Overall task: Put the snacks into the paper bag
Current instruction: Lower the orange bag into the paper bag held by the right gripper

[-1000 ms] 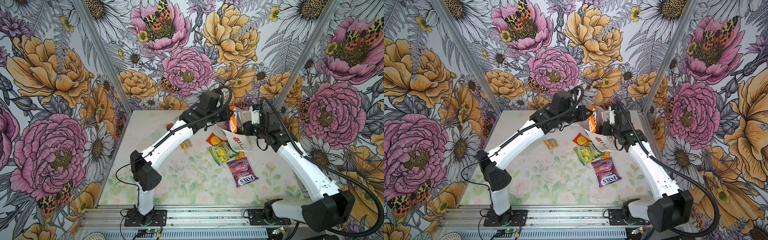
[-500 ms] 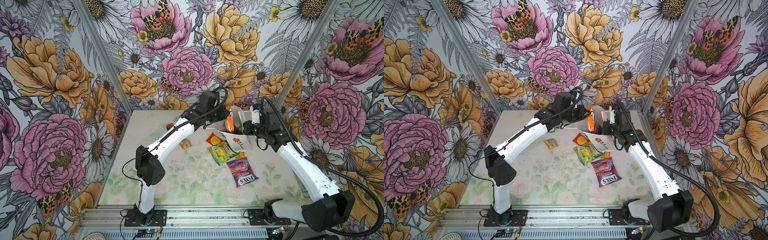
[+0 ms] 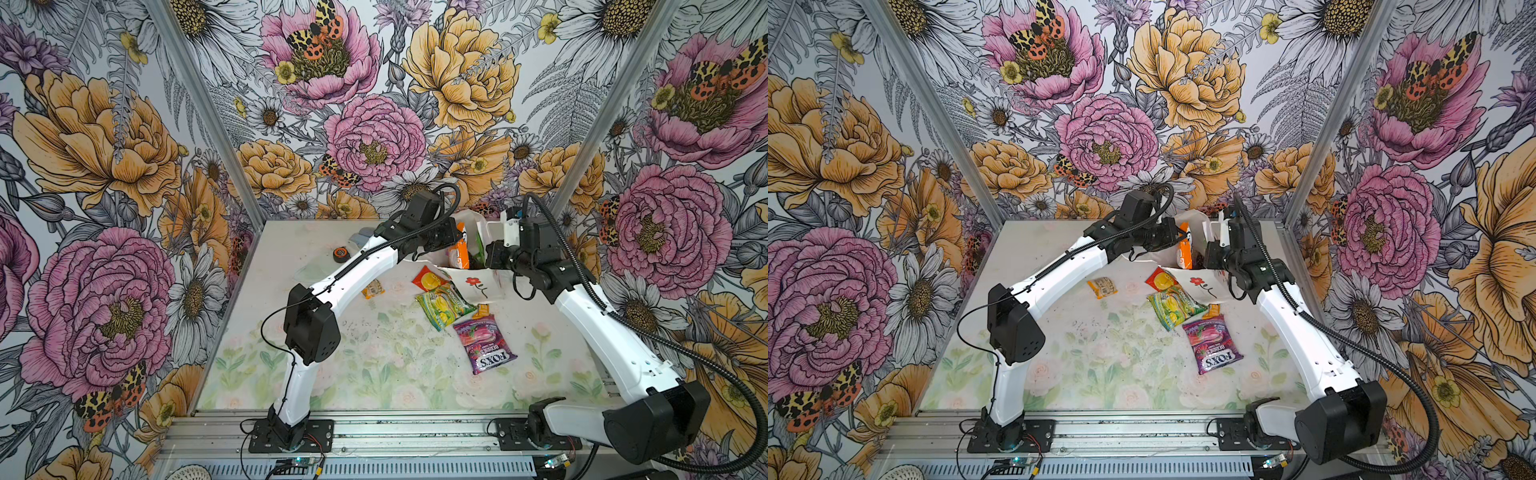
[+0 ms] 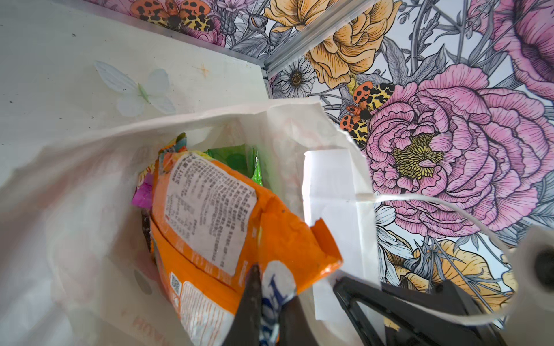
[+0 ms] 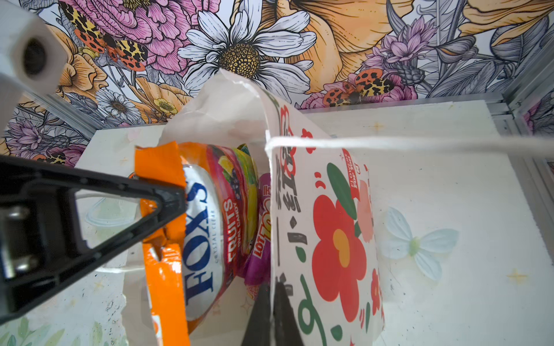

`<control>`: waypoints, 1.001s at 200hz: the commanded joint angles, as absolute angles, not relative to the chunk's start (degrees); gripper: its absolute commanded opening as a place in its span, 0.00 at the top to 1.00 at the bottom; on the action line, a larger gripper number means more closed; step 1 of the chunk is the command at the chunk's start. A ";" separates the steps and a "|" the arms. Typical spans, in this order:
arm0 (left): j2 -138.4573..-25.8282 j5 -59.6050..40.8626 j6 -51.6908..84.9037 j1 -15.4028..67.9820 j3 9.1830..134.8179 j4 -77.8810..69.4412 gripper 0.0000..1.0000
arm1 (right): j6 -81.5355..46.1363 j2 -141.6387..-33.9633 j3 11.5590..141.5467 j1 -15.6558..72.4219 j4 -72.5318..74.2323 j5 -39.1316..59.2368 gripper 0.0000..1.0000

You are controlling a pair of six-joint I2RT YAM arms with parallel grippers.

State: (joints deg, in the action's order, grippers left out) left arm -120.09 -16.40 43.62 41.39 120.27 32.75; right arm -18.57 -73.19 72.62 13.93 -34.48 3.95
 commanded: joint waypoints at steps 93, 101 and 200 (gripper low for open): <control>-125.10 -22.43 45.58 42.98 131.65 31.60 1.00 | -19.52 -71.92 74.97 14.41 -29.27 4.42 1.00; -124.45 -22.46 45.45 43.24 131.72 31.72 1.00 | -19.56 -71.89 74.89 14.40 -29.27 4.20 1.00; -123.44 -24.01 44.97 45.00 135.10 31.56 1.00 | -21.01 -71.56 73.39 13.19 -29.36 0.18 1.00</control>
State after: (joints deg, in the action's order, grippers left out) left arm -126.02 -21.82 45.10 44.14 132.11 33.74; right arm -20.14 -73.21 72.60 13.67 -34.48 1.32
